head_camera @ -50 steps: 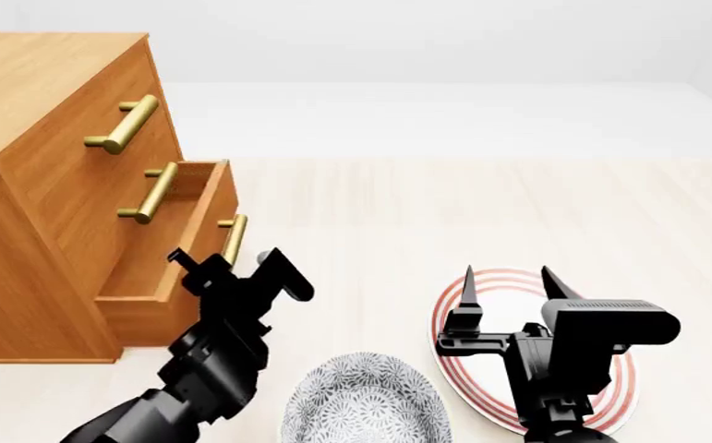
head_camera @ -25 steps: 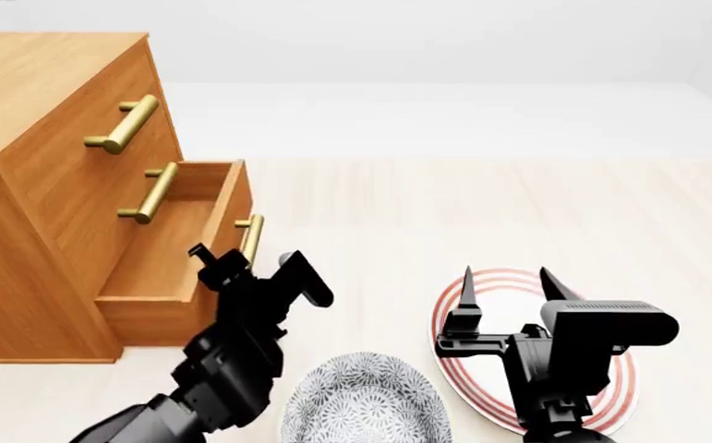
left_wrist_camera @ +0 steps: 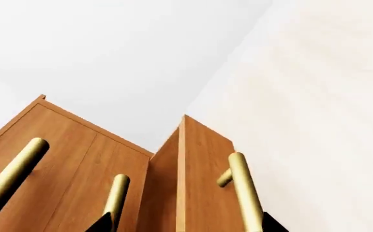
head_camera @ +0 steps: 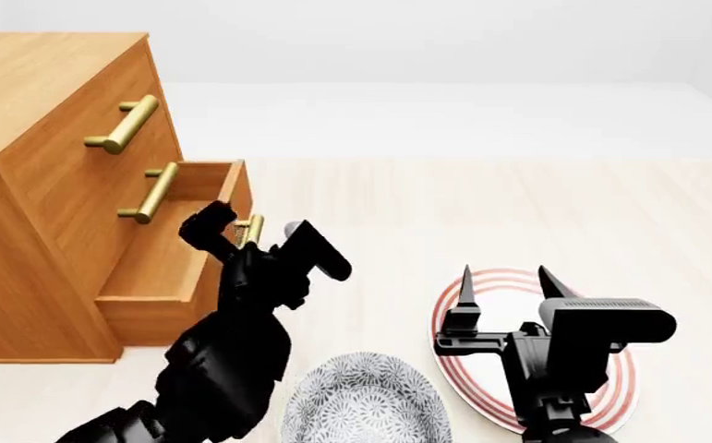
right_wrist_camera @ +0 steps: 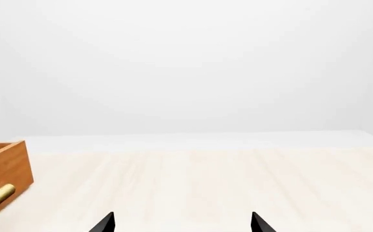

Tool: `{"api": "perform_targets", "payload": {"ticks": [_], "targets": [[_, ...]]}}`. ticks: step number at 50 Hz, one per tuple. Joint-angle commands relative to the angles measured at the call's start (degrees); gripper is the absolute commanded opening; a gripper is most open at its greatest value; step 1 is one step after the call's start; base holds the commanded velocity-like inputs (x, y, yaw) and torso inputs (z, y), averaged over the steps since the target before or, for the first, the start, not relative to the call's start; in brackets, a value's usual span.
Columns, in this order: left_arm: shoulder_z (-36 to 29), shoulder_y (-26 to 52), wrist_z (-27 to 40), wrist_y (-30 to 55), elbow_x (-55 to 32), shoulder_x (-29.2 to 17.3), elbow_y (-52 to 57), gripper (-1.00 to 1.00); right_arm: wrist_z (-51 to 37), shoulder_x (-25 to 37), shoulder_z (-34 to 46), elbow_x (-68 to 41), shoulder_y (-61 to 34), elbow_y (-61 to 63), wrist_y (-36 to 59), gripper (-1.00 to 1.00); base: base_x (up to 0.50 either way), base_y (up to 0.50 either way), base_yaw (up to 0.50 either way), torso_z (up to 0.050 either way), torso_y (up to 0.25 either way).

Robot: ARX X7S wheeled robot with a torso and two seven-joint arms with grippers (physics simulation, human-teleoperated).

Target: Open the bottom drawer of the cabinet.

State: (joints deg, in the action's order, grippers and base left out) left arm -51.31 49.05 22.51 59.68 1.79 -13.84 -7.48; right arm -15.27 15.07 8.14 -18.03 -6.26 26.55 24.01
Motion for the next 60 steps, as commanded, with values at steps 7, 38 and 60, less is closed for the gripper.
{"api": "perform_targets", "payload": {"ticks": [7, 38, 60], "targets": [[26.87, 5.72, -2.78, 2.72, -12.26, 3.10, -2.04, 1.00, -0.40, 0.25, 0.27, -0.39, -0.06, 0.01, -0.17, 1.00, 0.00, 0.00, 0.00, 0.000, 0.000], [35.95, 15.91, -10.04, -4.07, -17.94, 5.75, -39.25, 1.00, -1.04, 0.76, 1.08, -0.83, -0.38, -0.47, -0.53, 1.00, 0.00, 0.00, 0.00, 0.000, 0.000], [34.99, 17.04, -17.45, -3.45, -19.92, 5.94, -44.88, 1.00, -1.66, 1.16, 1.63, -1.14, -0.76, -0.50, -0.36, 1.00, 0.00, 0.00, 0.00, 0.000, 0.000]]}}
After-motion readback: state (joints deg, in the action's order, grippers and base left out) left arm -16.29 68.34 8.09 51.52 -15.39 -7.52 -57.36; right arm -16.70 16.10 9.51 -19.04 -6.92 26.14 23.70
